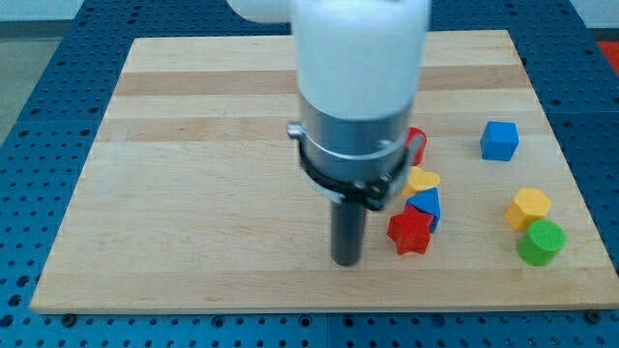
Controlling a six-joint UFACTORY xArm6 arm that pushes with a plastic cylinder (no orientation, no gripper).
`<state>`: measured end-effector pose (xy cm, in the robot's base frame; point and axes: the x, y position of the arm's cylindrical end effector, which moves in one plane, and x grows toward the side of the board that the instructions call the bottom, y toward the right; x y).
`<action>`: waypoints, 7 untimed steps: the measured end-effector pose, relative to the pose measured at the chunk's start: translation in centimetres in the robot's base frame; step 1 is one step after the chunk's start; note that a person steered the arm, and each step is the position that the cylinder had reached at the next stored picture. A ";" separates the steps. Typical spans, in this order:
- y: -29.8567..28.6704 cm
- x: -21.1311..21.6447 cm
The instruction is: Separate the red star and blue triangle
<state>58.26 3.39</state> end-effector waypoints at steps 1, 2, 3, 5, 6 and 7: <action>3.5 1.0; 5.3 1.0; 5.8 0.9; 5.8 -1.1; 6.1 -2.0; 8.0 -2.2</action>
<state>56.08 11.38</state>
